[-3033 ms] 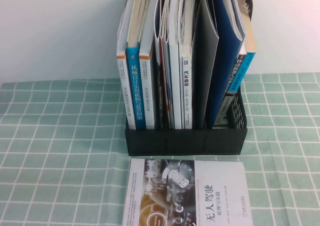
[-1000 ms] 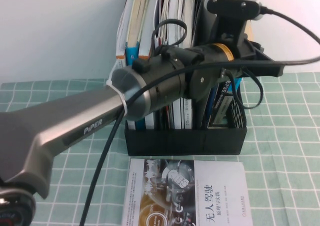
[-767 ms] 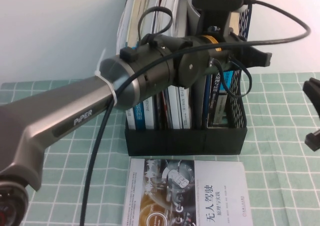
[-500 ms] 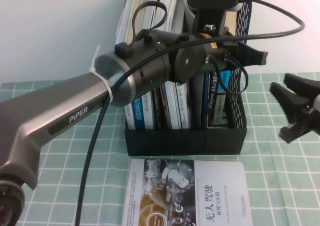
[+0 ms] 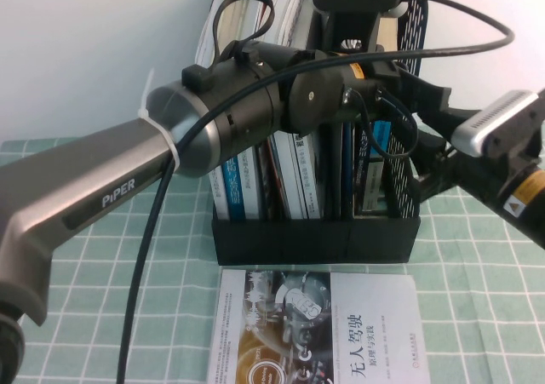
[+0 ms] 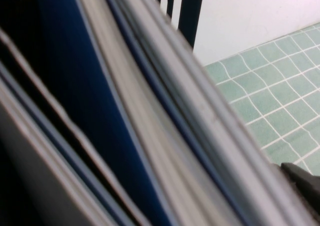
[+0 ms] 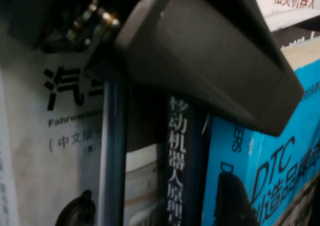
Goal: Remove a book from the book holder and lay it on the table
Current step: Hold the bookshelf, then pick up the right side book from the book shelf
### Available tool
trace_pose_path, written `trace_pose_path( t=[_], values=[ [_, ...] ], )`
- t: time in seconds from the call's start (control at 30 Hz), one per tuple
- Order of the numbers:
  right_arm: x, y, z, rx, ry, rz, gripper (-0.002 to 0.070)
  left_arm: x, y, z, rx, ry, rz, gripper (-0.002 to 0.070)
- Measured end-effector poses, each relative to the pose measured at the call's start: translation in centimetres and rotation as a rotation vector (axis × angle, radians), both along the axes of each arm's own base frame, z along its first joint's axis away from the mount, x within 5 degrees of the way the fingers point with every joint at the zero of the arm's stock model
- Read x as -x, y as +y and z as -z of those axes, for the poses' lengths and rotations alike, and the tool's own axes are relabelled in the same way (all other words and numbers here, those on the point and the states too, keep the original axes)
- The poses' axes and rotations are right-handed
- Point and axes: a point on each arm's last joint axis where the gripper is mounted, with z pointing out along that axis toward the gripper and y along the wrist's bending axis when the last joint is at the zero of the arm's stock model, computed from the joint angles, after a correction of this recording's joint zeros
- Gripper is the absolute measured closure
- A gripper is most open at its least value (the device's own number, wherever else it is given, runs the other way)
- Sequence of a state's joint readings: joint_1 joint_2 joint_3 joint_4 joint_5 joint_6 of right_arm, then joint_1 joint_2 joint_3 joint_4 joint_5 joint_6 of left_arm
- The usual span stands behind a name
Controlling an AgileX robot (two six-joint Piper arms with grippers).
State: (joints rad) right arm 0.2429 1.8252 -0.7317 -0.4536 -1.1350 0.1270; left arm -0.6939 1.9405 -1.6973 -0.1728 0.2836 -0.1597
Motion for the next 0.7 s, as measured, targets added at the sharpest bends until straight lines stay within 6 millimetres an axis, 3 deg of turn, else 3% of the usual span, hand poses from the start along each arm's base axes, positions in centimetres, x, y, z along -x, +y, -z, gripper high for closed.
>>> trace_pose_path(
  t=[0.13,0.33,0.7],
  values=[
    [-1.4,1.1,0.2,-0.006,-0.014,-0.016,0.0342,0.0,0.0,0.0,0.0,0.0,0.0,0.0678],
    [-1.4,2.3,0.6,0.018,-0.009,-0.026,0.0342,0.0,0.0,0.0,0.0,0.0,0.0,0.0678],
    [-2.0,2.3,1.9,0.03,0.0,0.132,0.0307,0.0,0.0,0.0,0.005,-0.001,-0.002,0.0678]
  ],
)
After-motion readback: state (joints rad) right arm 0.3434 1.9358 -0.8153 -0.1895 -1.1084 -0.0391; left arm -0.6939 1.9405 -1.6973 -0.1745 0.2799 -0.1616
